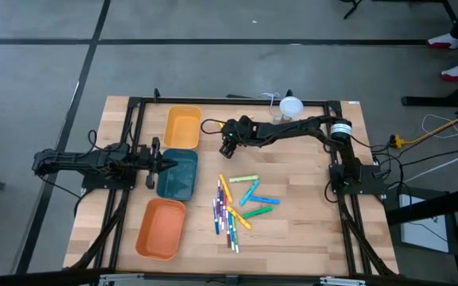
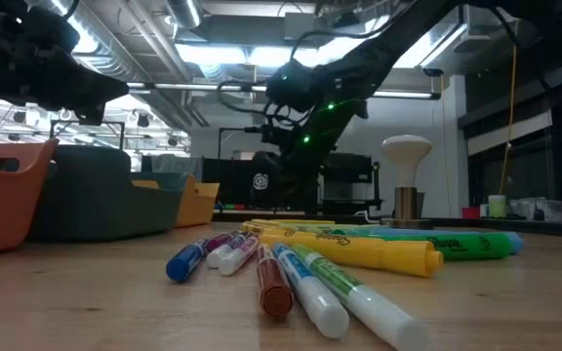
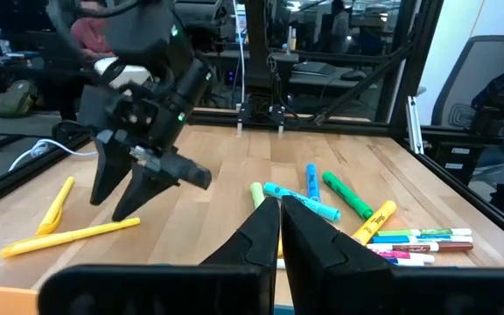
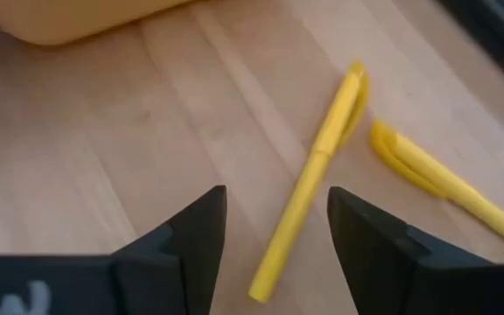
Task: Pick & Place Markers
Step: Put the bottom yellow pen into the yellow bin, then put the bottom yellow highlighter pen into the yellow bin
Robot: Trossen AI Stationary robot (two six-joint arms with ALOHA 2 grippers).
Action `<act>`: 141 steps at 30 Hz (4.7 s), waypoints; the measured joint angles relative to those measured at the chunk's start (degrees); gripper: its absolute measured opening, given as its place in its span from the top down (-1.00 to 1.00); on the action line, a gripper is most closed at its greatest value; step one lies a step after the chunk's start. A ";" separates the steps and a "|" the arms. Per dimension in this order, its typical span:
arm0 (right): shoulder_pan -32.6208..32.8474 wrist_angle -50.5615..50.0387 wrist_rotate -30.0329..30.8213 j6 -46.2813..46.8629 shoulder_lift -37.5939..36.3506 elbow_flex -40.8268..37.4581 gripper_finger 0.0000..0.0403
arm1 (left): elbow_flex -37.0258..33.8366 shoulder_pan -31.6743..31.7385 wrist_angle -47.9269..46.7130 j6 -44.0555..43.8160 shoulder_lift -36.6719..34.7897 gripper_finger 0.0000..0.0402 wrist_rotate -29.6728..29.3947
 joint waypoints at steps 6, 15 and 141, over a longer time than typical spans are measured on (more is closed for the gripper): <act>-1.29 -6.46 -0.41 0.45 3.65 5.33 0.09 | 0.00 0.00 0.04 0.00 0.00 0.97 -0.14; -3.60 -11.21 -4.59 4.48 4.36 7.00 0.13 | 0.00 0.00 0.07 0.00 -0.02 0.94 -0.44; -5.52 -35.93 -11.15 -1.40 21.00 39.92 0.05 | 0.00 0.00 0.09 0.00 0.00 0.96 -0.50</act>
